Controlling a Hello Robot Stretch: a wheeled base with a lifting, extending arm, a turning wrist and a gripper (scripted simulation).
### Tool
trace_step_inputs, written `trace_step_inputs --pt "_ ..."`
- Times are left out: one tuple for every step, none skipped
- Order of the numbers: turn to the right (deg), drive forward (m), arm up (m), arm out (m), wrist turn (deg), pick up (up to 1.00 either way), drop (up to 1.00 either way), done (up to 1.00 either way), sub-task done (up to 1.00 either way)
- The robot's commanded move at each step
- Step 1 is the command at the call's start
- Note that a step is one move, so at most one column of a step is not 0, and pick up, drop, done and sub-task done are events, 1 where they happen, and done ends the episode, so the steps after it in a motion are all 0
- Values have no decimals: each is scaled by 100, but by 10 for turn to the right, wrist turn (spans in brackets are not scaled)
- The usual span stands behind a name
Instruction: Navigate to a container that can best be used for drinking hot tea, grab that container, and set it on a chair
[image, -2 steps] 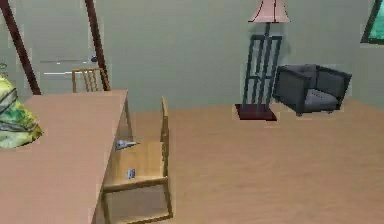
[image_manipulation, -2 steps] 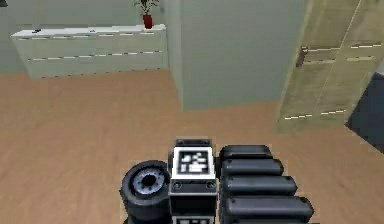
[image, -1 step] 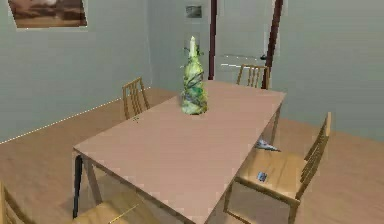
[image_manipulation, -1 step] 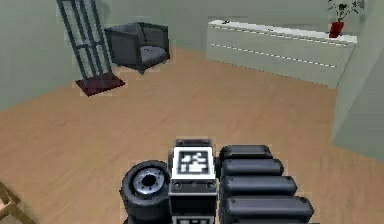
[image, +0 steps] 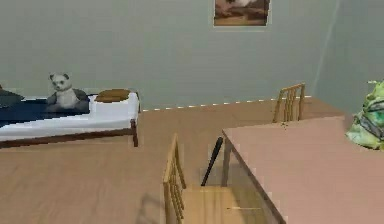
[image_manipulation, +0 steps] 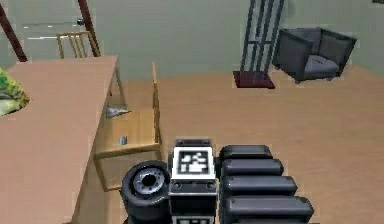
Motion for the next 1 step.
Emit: trace_step_inputs --pt "-450 0 0 0 0 0 0 0 0"
